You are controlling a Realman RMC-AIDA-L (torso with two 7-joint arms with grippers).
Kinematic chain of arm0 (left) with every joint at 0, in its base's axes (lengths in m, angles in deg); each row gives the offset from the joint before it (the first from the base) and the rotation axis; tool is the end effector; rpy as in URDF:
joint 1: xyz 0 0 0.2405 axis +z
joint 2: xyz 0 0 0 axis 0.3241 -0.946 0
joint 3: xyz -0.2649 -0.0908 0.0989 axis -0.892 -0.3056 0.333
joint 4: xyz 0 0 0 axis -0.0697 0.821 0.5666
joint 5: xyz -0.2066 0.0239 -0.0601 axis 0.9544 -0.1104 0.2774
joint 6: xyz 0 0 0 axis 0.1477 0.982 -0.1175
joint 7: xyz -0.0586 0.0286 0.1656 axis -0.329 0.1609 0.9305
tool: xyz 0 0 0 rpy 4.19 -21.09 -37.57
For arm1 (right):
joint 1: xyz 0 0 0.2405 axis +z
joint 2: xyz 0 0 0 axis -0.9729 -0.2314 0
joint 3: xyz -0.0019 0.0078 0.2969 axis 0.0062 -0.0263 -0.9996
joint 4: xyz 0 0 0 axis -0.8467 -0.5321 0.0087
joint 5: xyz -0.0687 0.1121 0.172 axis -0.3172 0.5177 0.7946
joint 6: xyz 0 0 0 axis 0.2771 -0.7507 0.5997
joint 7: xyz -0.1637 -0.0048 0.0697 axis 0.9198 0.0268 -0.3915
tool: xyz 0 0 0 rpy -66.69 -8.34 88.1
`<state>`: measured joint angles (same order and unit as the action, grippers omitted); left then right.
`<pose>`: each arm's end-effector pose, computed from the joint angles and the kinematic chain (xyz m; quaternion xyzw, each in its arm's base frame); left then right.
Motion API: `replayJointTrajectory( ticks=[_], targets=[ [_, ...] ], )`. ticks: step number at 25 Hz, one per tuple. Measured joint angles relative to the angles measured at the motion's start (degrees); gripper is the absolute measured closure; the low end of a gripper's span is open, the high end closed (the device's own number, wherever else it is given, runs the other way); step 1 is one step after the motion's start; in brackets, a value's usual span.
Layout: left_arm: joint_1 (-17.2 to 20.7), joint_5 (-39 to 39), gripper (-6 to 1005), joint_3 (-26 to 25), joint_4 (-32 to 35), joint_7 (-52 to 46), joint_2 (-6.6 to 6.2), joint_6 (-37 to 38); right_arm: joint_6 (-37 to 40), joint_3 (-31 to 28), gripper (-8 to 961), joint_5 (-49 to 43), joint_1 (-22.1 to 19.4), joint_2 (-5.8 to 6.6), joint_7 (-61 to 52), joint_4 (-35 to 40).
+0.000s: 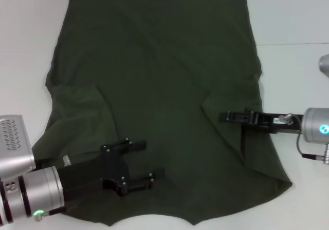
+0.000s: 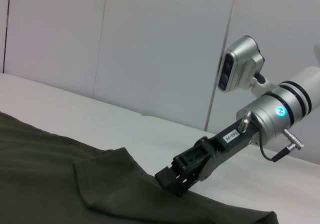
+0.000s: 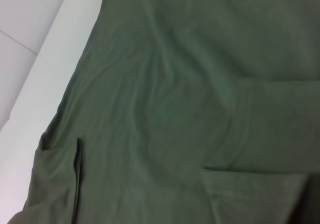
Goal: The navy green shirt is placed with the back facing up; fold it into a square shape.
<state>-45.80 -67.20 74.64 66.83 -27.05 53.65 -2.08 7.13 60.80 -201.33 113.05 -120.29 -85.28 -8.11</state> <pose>-0.2912 0.3200 -0.1217 -0.9266 -0.1834 -0.2883 0.1571 0.3238 0.4203 -0.0817 -0.7497 0.6068 0.1871 0.1865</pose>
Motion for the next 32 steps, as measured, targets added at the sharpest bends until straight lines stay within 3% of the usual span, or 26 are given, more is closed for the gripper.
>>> replayJointTrajectory(
  ticks=[15, 26, 32],
  targets=[
    [0.57, 0.2, 168, -0.82, 0.85, 0.08, 0.0, -0.11, -0.89, 0.37, 11, 0.6, 5.32, -1.32, 2.51, -4.25],
    [0.86, 0.25, 168, -0.82, 0.85, 0.08, 0.0, -0.09, 8.53, -0.12, 11, 1.85, 5.32, -0.97, 3.8, -3.66],
    [1.3, -0.01, 169, -1.76, 0.85, -0.33, -0.02, 0.9, 8.49, -0.74, 12, 2.47, 3.44, -0.75, 5.51, -2.21]
  ],
)
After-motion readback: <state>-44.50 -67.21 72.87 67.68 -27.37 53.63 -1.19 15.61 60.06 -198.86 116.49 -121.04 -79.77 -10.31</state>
